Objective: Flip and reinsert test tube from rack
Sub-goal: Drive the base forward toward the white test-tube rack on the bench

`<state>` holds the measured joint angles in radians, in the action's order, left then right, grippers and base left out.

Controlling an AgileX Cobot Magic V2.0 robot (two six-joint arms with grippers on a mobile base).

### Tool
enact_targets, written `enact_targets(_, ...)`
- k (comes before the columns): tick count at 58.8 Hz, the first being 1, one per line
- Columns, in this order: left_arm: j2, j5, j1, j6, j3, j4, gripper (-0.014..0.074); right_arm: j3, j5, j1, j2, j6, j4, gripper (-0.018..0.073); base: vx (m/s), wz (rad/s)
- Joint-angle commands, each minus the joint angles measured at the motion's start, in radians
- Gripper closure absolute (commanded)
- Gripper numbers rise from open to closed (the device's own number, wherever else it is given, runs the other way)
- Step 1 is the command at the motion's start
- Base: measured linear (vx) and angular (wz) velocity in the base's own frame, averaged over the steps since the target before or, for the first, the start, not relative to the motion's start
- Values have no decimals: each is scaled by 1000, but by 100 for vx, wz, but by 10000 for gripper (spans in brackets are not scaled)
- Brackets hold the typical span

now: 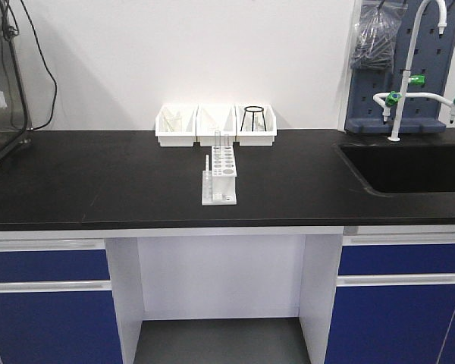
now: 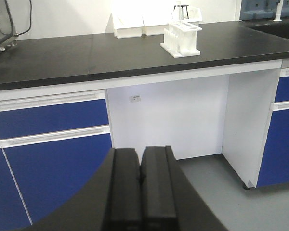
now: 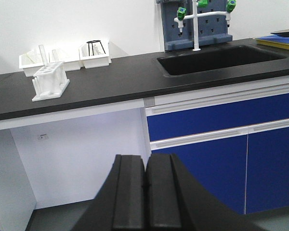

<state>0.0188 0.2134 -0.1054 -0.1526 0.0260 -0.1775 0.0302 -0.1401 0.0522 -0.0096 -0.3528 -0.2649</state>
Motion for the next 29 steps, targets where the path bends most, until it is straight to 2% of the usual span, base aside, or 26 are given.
enact_targets(1,8,-81,0,-9,-4,5,602,3,79,4,-14,8,-5,570,0,0)
enact_targets(29,8,-81,0,-9,-4,5,602,3,79,4,-14,8,-5,570,0,0)
